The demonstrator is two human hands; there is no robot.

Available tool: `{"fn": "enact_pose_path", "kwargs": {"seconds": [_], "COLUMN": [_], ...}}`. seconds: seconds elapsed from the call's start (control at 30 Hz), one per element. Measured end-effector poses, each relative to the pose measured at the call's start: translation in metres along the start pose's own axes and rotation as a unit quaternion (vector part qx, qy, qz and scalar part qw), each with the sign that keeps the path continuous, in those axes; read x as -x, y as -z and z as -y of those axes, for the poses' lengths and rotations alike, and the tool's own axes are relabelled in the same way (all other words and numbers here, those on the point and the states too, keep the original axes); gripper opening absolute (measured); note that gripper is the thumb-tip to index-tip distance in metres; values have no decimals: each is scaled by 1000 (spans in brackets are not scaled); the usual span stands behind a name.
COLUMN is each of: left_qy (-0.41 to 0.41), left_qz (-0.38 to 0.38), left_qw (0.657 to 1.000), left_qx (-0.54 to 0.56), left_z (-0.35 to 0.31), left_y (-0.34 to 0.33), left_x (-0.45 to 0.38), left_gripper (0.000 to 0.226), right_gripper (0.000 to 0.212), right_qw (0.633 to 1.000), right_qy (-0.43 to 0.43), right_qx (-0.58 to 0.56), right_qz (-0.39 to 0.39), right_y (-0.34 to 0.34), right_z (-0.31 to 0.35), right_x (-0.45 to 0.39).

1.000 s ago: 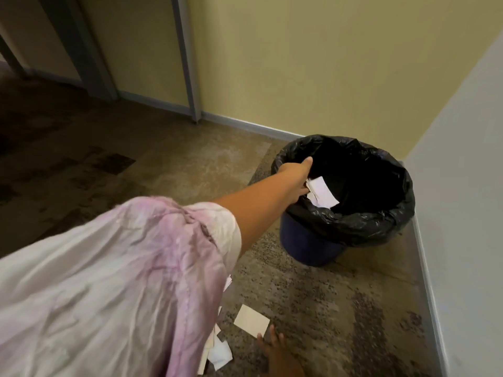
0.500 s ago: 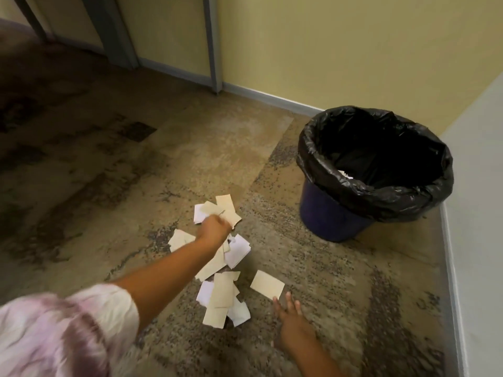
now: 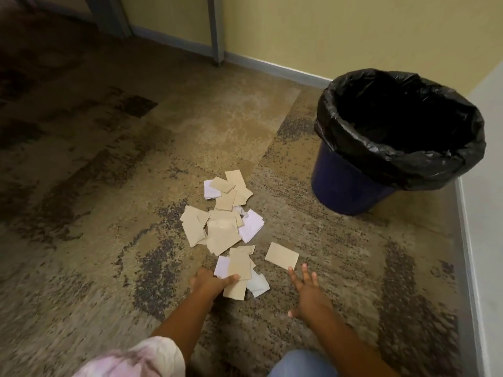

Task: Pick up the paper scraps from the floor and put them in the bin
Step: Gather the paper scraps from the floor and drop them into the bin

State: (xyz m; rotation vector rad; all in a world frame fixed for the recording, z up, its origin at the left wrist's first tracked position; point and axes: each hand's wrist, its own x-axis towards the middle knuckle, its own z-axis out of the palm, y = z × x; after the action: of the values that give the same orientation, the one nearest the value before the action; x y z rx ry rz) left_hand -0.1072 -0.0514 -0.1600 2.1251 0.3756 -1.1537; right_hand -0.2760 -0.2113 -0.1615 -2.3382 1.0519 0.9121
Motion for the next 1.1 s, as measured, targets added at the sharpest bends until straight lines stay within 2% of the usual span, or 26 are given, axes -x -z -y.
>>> {"fn": "enact_pose_path", "kwargs": {"seconds": [0.1,0.17,0.33,0.53,0.8,0.93,1.1], "left_qy": [-24,-34,-55,-39,-41,-37,-36], "left_qz": [0,14,58,97,40,50,80], "left_qw": [1000,999,996,992,995,995,992], "left_qx": [1,9,34,72,86,73,95], "left_z": [5,7,7,4,4,3,2], "left_y": [3,4,5,7,1,3,9], "left_x": [-4,-5,-1,-1,-8,-6,0], "left_gripper": [66,58,53,44,13,28,30], "right_gripper": [111,111,113,113,115,117,121], "right_qw": [1000,1000,1000,999,999,999,995], "right_qy": [4,3,-7,-13,-17,-29,-71], "right_qx": [0,5,23,28,30,27,73], "right_qz": [-10,-9,4,9,9,5,-13], "right_y": [0,0,4,5,6,9,13], "right_z": [-1,0,3,4,6,10,27], "right_x": [1,1,0,0,0,1,1]}}
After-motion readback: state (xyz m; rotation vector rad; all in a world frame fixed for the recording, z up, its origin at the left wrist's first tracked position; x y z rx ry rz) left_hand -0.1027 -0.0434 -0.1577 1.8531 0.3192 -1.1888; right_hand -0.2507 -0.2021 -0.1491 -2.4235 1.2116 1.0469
